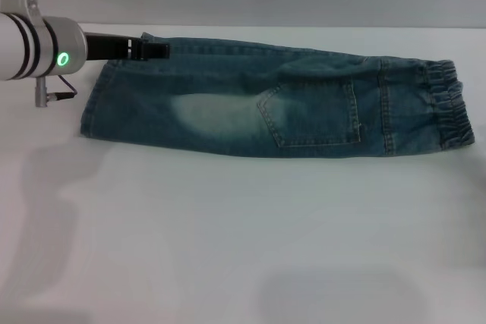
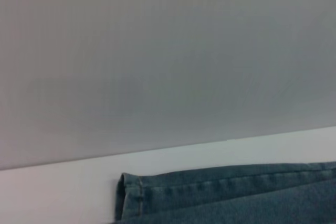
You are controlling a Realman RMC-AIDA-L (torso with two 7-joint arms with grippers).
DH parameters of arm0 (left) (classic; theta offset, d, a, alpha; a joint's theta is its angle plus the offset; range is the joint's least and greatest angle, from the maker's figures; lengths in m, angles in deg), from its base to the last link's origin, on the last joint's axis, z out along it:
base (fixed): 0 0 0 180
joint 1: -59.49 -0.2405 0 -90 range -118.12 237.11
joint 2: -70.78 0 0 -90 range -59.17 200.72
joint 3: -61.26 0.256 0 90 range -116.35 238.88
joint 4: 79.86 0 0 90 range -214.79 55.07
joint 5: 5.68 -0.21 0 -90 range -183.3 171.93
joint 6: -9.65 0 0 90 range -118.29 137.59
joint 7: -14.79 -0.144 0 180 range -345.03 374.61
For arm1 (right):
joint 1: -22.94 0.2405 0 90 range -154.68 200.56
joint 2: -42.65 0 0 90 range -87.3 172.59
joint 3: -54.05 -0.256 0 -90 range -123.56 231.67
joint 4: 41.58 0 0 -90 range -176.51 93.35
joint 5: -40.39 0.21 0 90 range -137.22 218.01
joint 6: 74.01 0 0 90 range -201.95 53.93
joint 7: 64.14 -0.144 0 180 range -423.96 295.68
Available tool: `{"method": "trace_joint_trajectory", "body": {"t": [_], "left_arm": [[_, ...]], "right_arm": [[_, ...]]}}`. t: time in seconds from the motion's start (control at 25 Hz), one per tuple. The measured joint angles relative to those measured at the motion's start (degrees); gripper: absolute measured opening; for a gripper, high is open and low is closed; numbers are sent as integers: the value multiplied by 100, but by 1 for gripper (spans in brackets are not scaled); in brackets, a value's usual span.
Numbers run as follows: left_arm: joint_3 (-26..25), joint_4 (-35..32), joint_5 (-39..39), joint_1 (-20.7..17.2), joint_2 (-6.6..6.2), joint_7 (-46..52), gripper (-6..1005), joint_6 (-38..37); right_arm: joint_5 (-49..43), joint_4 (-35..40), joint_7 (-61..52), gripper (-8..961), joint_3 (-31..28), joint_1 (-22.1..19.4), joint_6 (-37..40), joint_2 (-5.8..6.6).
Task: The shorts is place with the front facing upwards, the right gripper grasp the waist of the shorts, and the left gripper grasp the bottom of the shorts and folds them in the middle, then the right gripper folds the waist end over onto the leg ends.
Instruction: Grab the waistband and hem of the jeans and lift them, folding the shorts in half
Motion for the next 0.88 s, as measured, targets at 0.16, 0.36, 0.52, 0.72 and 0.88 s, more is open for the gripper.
{"method": "trace_joint_trajectory", "body": {"t": [0.16,0.36,0.52,0.72,0.88], "left_arm": [[68,122,7,-123,-8,80,858,-2],[69,150,7,-182,-16,90,858,4],[68,239,7,-228,-15,92,858,37],[68,289,7,-254,-14,92,858,82],[68,292,7,-255,-14,77,858,104]], "right_arm": [[-18,55,-20,598,9,87,-152,26],[-133,203,-62,597,18,166,-316,60],[-138,332,-66,597,18,191,-462,65],[-138,443,-115,597,13,236,-670,80],[-138,453,-180,597,7,282,-771,88]]}}
